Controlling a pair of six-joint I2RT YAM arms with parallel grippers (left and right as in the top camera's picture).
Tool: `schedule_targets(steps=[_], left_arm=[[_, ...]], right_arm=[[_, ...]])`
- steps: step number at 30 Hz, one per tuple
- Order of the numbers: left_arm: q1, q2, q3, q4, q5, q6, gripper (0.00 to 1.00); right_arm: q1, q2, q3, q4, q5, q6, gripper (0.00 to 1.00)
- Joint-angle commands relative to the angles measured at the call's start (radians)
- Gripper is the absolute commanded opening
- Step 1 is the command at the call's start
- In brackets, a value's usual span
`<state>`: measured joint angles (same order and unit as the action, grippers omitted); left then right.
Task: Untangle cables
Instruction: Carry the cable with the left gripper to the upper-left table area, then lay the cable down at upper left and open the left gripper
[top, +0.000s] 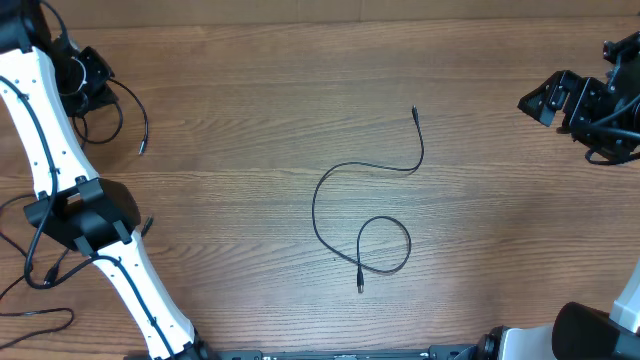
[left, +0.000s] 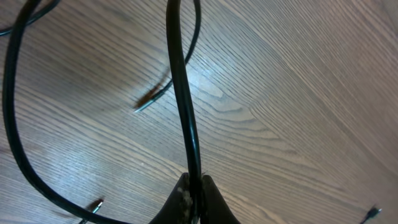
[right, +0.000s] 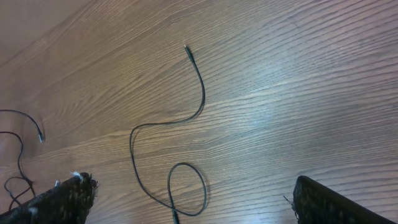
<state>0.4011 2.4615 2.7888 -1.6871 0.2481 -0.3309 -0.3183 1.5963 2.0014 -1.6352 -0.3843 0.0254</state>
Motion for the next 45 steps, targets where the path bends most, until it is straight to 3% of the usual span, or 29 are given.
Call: schedule_targets(steps=[1, 4, 8, 11, 24, 37, 45], left_arm=[[0.042, 0.006, -0.006, -0.003, 0.018, -0.029, 0.07], [0.058, 0.006, -0.006, -0.003, 0.011, -0.029, 0.29], [0.077, 0.006, -0.006, -0.003, 0.011, -0.029, 0.79], [0.077, 0.006, -0.006, -0.003, 0.012, -0.018, 0.99], [0.028, -0.028, -0.005, -0.003, 0.073, 0.07, 1.0], [-0.181, -0.142, -0.005, -0.003, -0.153, 0.108, 1.0], [-0.303, -0.187, -0.013, -0.003, -0.181, 0.126, 1.0]], right_arm=[[0.005, 0.0, -0.002, 0.006, 0.006, -0.008, 1.0], [0.005, 0.0, -0.002, 0.007, 0.006, -0.008, 1.0], [0.005, 0.0, -0.002, 0.009, 0.006, -0.008, 1.0], [0.005, 0.0, -0.002, 0.007, 0.006, -0.008, 1.0], [0.005, 0.0, -0.002, 0.008, 0.006, -0.008, 1.0], [0.005, 0.0, -0.002, 0.006, 0.006, -0.008, 1.0], [0.005, 0.0, -0.002, 0.005, 0.006, -0.008, 1.0]])
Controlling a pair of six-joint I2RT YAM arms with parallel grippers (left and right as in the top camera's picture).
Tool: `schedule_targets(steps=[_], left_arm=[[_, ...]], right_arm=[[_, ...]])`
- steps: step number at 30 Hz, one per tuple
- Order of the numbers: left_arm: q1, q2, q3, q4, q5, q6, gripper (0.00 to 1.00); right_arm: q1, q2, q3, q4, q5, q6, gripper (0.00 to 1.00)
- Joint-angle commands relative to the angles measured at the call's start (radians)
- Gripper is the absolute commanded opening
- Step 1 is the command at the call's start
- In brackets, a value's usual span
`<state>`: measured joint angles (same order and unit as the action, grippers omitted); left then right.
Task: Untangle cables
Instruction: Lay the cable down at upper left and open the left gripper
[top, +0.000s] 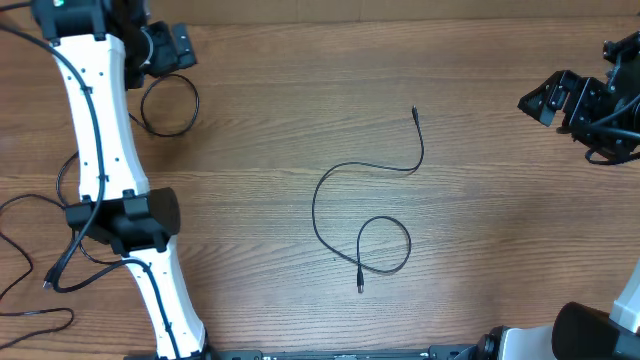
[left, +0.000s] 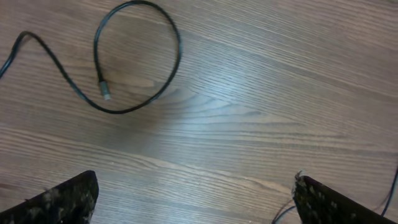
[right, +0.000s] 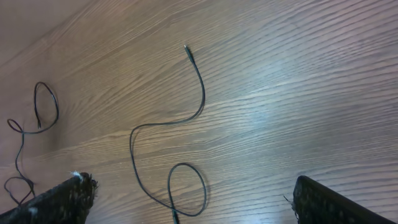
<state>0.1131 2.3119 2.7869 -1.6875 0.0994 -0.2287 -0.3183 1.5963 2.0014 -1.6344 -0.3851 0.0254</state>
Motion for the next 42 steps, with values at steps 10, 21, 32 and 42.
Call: schedule_targets(steps=[10, 21, 32, 42], left_arm=[[-0.021, -0.166, -0.291, -0.002, -0.118, 0.035, 1.0], [-0.022, -0.293, -0.756, -0.003, -0.118, 0.042, 1.0], [-0.008, -0.352, -0.964, -0.002, -0.232, -0.085, 1.0], [0.155, -0.696, -1.258, 0.196, -0.1, -0.063, 0.99]], right_arm=[[0.005, 0.0, -0.002, 0.001, 0.007, -0.008, 1.0], [0.005, 0.0, -0.002, -0.008, 0.007, -0.008, 1.0], [0.005, 0.0, -0.002, -0.007, 0.008, -0.009, 1.0], [0.005, 0.0, -0.002, 0.008, 0.01, -0.008, 1.0]])
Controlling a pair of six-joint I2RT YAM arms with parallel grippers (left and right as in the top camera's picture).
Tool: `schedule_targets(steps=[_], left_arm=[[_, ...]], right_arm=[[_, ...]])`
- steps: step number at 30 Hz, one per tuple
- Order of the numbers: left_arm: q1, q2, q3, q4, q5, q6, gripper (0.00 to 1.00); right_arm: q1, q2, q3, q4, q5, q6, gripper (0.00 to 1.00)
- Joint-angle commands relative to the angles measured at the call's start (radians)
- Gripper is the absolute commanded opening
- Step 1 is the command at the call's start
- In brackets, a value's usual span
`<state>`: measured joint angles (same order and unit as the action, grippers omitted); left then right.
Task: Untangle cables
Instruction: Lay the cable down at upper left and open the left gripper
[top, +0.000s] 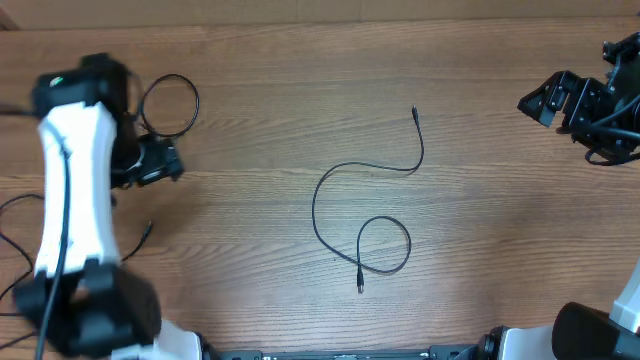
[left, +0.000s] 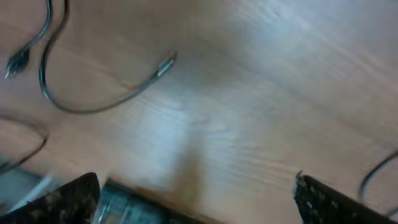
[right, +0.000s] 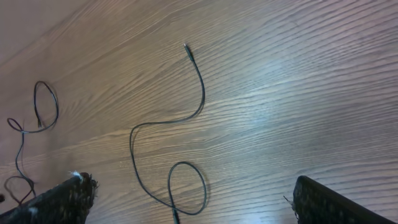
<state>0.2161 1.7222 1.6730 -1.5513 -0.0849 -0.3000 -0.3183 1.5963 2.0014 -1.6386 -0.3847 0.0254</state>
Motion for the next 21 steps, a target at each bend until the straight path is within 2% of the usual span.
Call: schedule_targets(steps=[1, 10, 17, 21], left_arm=[[0.063, -0.129, -0.188, 0.089, 0.087, 0.007, 1.0], [0.135, -0.191, -0.51, 0.322, 0.084, -0.045, 1.0], [0.256, -0.191, -0.563, 0.359, 0.011, -0.041, 0.99], [0.359, -0.191, -0.568, 0.389, 0.026, -0.04, 0.99]], right_arm=[[0.005, 0.0, -0.002, 0.013, 0.01, -0.008, 1.0], [0.005, 0.0, -0.002, 0.009, 0.01, -0.008, 1.0], [0.005, 0.0, -0.002, 0.009, 0.01, -0.008, 1.0], [0.005, 0.0, -0.002, 0.01, 0.01, -0.008, 1.0]])
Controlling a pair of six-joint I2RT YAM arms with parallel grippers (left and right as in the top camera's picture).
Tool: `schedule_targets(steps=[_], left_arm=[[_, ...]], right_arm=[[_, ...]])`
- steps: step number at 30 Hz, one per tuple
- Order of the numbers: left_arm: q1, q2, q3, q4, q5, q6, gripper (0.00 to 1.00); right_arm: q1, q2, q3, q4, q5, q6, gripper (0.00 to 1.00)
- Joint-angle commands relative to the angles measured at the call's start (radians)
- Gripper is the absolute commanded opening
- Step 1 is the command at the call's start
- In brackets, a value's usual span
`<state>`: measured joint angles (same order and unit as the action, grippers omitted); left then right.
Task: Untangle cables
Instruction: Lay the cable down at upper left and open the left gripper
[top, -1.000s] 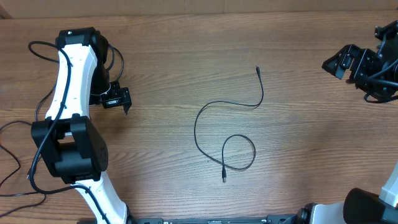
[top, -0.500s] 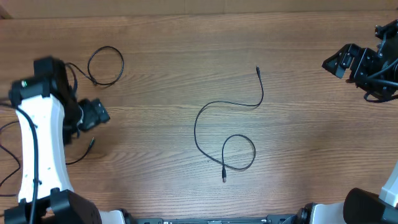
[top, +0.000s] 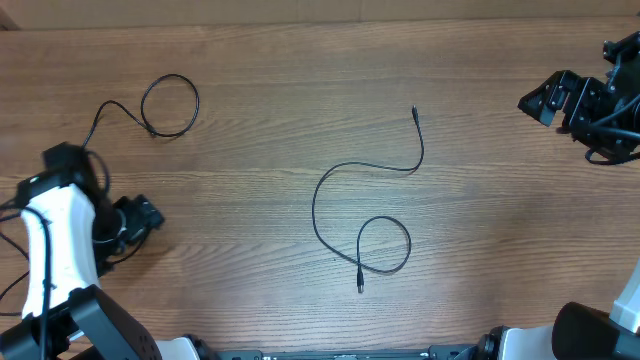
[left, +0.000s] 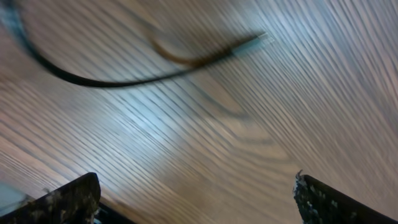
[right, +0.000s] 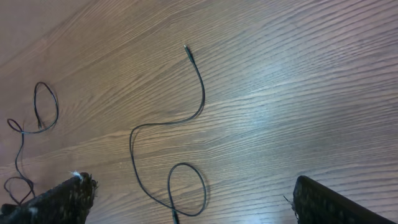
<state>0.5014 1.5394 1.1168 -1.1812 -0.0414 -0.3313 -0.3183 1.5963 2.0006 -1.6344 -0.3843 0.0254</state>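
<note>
One thin black cable (top: 330, 190) lies mid-table in an S-curve ending in a loop (right: 186, 186). A second black cable (top: 170, 105) lies at the far left, coiled in one loop with a tail, also visible as the coiled cable (right: 43, 106) in the right wrist view. My left gripper (top: 135, 218) is open at the near left, low over the wood. A blurred cable end with its plug (left: 249, 42) lies ahead of it, and nothing is between its fingers. My right gripper (top: 550, 100) hangs open at the far right, well away from both cables.
More dark wires (top: 12, 275) trail around the left arm's base at the table's left edge. The wooden tabletop (top: 500, 220) stretches between the centre cable and the right arm.
My left gripper has moved from just below the coiled cable toward the near left edge. Its wrist view now shows a different blurred cable end. Both cables and the right arm have not moved.
My left gripper was first shut on a black cable at the far left. Then it stood open at the far left corner with that cable lying coiled on the table. It then moved nearer, and is now at the near left.
</note>
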Motion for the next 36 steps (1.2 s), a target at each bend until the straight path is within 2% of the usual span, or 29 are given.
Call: schedule_targets(steps=[1, 9, 11, 15, 24, 29, 36], left_arm=[[0.095, -0.008, -0.012, 0.028, -0.018, -0.009, 1.0], [0.214, -0.008, -0.013, 0.089, -0.023, -0.014, 1.0], [0.238, -0.008, -0.014, 0.132, -0.064, -0.043, 1.0], [0.242, -0.008, -0.017, 0.197, -0.121, -0.058, 1.0], [0.238, -0.006, -0.032, 0.263, -0.122, -0.058, 0.99], [0.238, -0.006, -0.1, 0.271, -0.115, -0.058, 1.0], [0.238, -0.006, -0.212, 0.396, -0.087, -0.054, 1.0]], right_arm=[[0.005, 0.0, -0.001, 0.005, 0.01, -0.008, 1.0], [0.005, 0.0, -0.001, 0.005, 0.01, -0.008, 1.0], [0.005, 0.0, -0.001, 0.005, 0.01, -0.008, 1.0], [0.005, 0.0, -0.001, 0.005, 0.01, -0.008, 1.0], [0.005, 0.0, -0.001, 0.005, 0.01, -0.008, 1.0], [0.005, 0.0, -0.001, 0.006, 0.01, -0.008, 1.0], [0.005, 0.0, -0.001, 0.005, 0.01, -0.008, 1.0]])
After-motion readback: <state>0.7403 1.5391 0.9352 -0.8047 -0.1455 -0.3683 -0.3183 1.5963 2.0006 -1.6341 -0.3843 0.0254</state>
